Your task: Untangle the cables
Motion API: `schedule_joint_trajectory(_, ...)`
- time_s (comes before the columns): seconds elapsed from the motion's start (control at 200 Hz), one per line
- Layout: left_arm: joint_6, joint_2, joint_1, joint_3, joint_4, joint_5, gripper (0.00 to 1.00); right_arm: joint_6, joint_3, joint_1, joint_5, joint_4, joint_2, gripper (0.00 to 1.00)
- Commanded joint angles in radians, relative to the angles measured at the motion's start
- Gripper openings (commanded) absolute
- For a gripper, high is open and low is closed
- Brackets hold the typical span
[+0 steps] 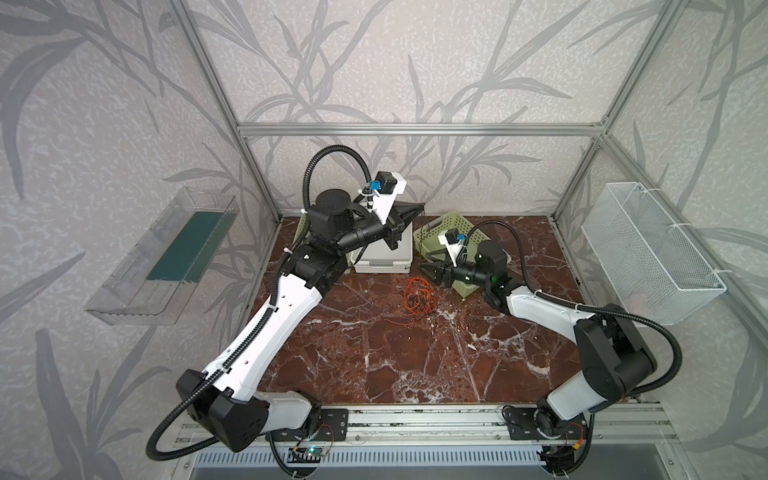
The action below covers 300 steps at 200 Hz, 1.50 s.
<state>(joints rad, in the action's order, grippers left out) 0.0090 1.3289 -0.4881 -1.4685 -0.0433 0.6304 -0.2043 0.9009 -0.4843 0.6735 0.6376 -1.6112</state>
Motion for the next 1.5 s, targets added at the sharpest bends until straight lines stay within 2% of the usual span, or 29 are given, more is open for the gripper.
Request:
schedule_joint_trajectory(0.0,-0.003,0.003,-0.003,-0.029,0.034,0.02,0.0,-0.105,0.001,-0.002,0.084,0.192,-0.041,0.61)
schedule_joint_trajectory(0.1,0.005,-0.003,-0.005,-0.034,0.018,0.014,0.0,-0.116,-0.036,-0.001,0.042,0.22,-0.023,0.61)
schedule_joint_trajectory(0.21,0.013,-0.018,-0.006,-0.022,0.016,-0.002,0.0,-0.06,-0.097,-0.002,-0.009,0.198,0.044,0.61)
schedule_joint_trajectory(0.37,0.013,-0.022,-0.009,-0.014,0.026,-0.009,0.0,0.077,-0.139,-0.002,-0.061,-0.015,0.14,0.66)
schedule_joint_trajectory(0.62,0.02,0.004,-0.023,-0.038,0.031,-0.004,0.0,0.105,-0.159,-0.033,0.01,0.009,0.122,0.68)
schedule_joint_trajectory(0.72,0.019,0.007,-0.028,-0.047,0.031,0.0,0.0,0.148,-0.123,-0.068,-0.064,-0.031,0.109,0.69)
schedule_joint_trajectory(0.825,0.016,0.007,-0.035,-0.048,0.038,-0.002,0.0,0.127,-0.089,-0.079,-0.155,0.014,0.07,0.68)
schedule_joint_trajectory(1.025,-0.028,0.017,-0.048,-0.059,0.113,-0.033,0.0,0.04,-0.053,-0.078,-0.214,0.092,-0.032,0.6)
schedule_joint_trajectory(1.189,-0.024,0.039,-0.061,-0.11,0.128,-0.084,0.0,-0.022,-0.058,-0.078,-0.256,0.158,-0.116,0.42)
schedule_joint_trajectory(1.349,-0.032,0.082,-0.062,-0.208,0.129,-0.101,0.0,-0.02,-0.038,-0.085,-0.295,0.114,-0.15,0.34)
schedule_joint_trajectory(1.494,-0.012,0.143,-0.062,-0.332,0.097,-0.118,0.0,-0.001,0.001,-0.089,-0.337,-0.037,-0.177,0.3)
